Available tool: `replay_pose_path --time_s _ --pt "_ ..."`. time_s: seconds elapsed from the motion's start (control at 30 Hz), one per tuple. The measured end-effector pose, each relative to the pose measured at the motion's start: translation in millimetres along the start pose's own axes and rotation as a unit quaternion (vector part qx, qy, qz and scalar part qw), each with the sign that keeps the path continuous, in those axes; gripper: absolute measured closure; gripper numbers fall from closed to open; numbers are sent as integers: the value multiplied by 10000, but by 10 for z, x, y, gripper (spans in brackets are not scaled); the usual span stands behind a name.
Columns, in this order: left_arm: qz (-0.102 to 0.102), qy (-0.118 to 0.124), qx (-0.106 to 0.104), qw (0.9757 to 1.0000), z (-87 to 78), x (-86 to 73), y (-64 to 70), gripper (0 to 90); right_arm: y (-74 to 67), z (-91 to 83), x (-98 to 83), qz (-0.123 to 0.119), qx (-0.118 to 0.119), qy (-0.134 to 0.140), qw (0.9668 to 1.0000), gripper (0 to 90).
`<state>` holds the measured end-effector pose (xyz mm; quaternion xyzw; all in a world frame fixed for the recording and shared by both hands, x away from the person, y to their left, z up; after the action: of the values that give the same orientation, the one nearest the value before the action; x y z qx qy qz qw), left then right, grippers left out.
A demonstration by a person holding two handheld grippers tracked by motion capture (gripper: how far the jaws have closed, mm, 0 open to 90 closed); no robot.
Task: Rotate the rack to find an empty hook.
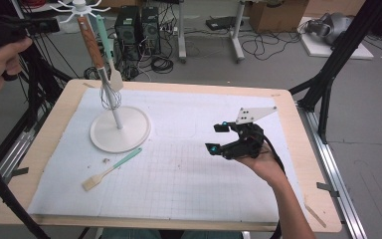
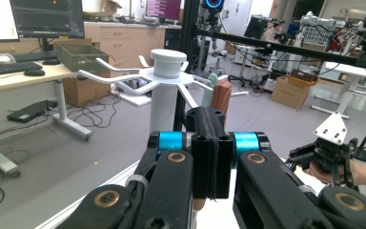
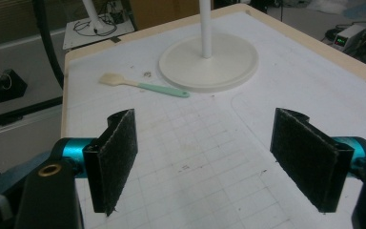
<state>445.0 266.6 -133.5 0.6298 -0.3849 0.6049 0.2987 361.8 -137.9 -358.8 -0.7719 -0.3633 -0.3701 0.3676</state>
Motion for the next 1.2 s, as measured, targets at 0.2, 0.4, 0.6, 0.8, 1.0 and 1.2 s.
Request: replay_pose_path --time_s 0.2,0.4,0.6,0.8,1.0,1.2 --pt "18 80 -111 9999 56 18 49 894 3 -15 0 0 -6 1 10000 233" --pt "60 53 -219 9997 144 17 113 893 3 -22 6 -4 -10 27 10000 234" --pt "116 21 -338 9994 265 28 184 894 5 -42 6 5 -28 24 10000 234" --pt "135 30 -419 9990 355 63 247 894 7 -64 7 1 -41 46 10000 234" --pt "158 -17 -432 9989 418 65 270 894 5 -64 8 -9 -27 56 10000 234" --pt "163 3 -461 9988 473 68 291 894 1 -58 6 -15 -13 46 10000 234"
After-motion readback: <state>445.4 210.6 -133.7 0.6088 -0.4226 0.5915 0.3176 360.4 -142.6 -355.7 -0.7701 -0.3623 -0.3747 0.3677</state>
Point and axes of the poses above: each handheld gripper's, and its own axes: z roughly forward along the jaws, x roughly out of its top, y roughly to its right, the point moved 9 cm from there along z, roughly forward along the jaws, and after that the axes turned 12 degrees about z, right-handed, at the moved point
